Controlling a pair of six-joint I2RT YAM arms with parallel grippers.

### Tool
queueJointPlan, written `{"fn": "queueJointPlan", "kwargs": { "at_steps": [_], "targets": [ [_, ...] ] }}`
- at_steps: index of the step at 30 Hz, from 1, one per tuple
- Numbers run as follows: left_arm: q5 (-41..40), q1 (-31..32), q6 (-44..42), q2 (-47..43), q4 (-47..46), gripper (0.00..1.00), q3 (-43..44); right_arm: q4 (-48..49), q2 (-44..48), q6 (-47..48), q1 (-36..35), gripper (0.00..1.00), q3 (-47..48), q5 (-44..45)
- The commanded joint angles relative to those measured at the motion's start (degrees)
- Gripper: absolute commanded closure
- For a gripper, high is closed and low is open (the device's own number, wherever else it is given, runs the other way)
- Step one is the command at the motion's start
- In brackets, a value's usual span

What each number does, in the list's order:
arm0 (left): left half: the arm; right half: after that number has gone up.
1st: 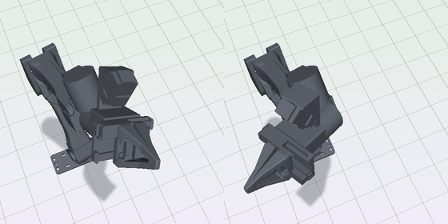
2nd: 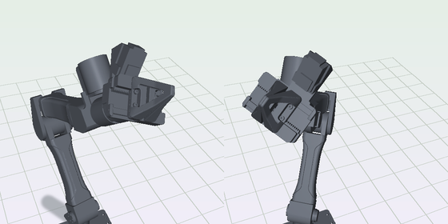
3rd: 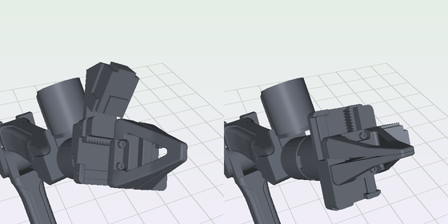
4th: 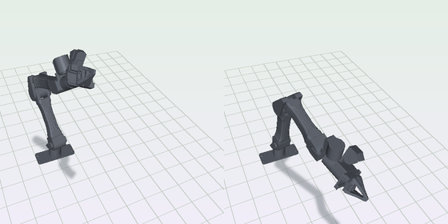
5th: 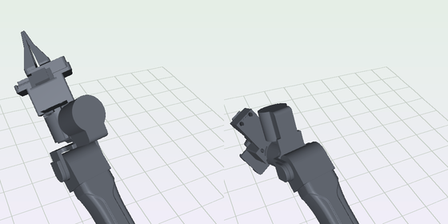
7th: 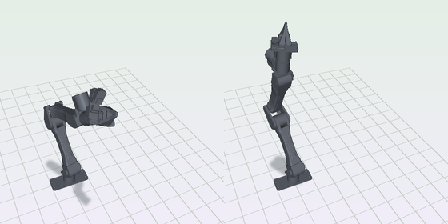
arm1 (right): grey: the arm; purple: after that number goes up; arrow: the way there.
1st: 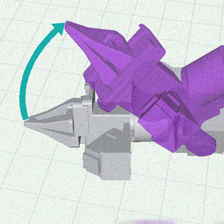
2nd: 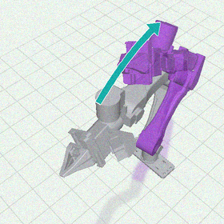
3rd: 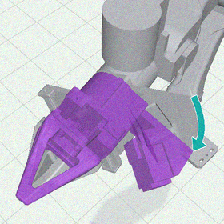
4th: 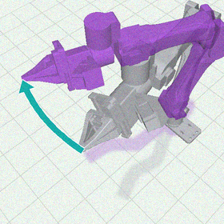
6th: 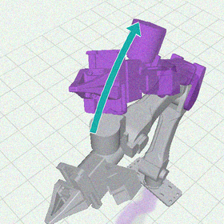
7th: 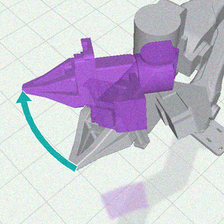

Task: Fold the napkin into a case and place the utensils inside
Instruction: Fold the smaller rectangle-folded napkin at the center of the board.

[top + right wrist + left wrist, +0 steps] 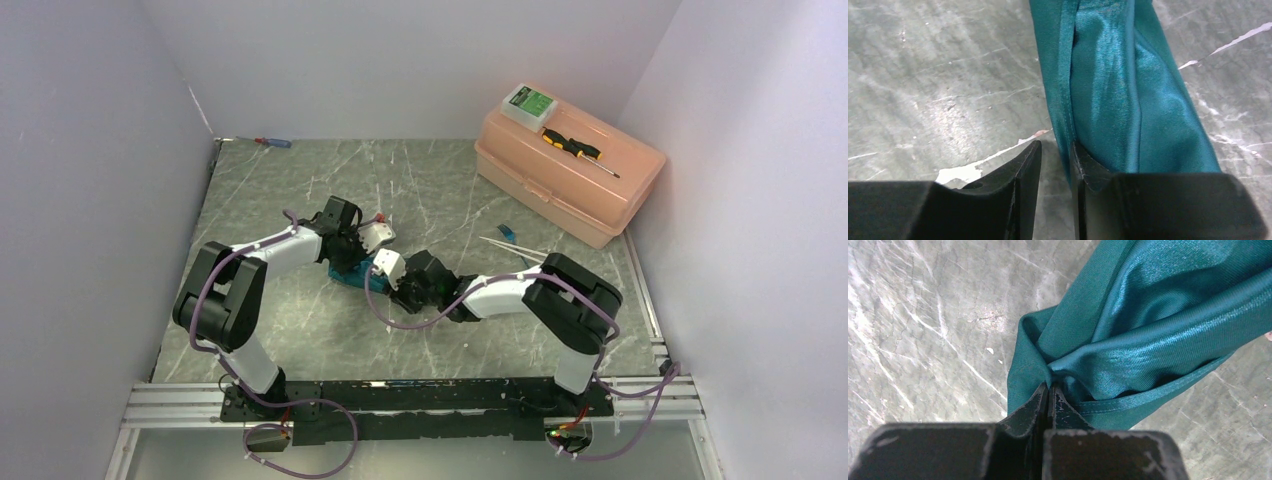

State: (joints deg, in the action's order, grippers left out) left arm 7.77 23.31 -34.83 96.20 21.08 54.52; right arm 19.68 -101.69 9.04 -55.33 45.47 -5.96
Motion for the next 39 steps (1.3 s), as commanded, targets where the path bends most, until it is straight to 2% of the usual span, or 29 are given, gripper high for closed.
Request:
{"fn": "queueJointPlan", "kwargs": {
  "at_steps": [1, 9, 13, 16, 20, 29, 39],
  "targets": [
    [1.50, -0.37, 0.38, 4.01, 4.48, 0.97, -2.85, 1.61, -0.70, 1.27, -0.27, 0.73, 2.54, 2.24],
    [1.63, -0.33, 0.60, 3.75, 4.67, 0.97, -2.59, 0.93, 0.65, 2.13, -0.26, 1.00, 2.62, 1.86],
    [1.73, -0.36, 0.57, 3.85, 4.82, 0.97, -2.34, 0.49, 2.90, 2.12, 0.35, 1.00, 2.17, 1.88],
    [1.93, -0.41, 0.57, 3.86, 5.02, 0.97, -2.31, -0.16, 4.47, 1.38, 1.82, 0.74, 0.89, -0.89],
    [1.90, -0.37, 0.55, 3.90, 5.07, 0.97, -2.39, -1.47, 4.84, 1.24, 2.68, 0.63, 0.04, -2.77],
    [1.76, -0.45, 0.56, 4.17, 5.09, 0.97, -2.16, -3.31, 3.28, 0.19, 2.69, 0.63, 0.68, -8.01],
    [1.70, -0.45, 1.00, 4.00, 4.98, 0.97, -2.00, -4.26, -0.34, -0.23, 2.47, 0.67, 3.99, -6.60]
  ]
}}
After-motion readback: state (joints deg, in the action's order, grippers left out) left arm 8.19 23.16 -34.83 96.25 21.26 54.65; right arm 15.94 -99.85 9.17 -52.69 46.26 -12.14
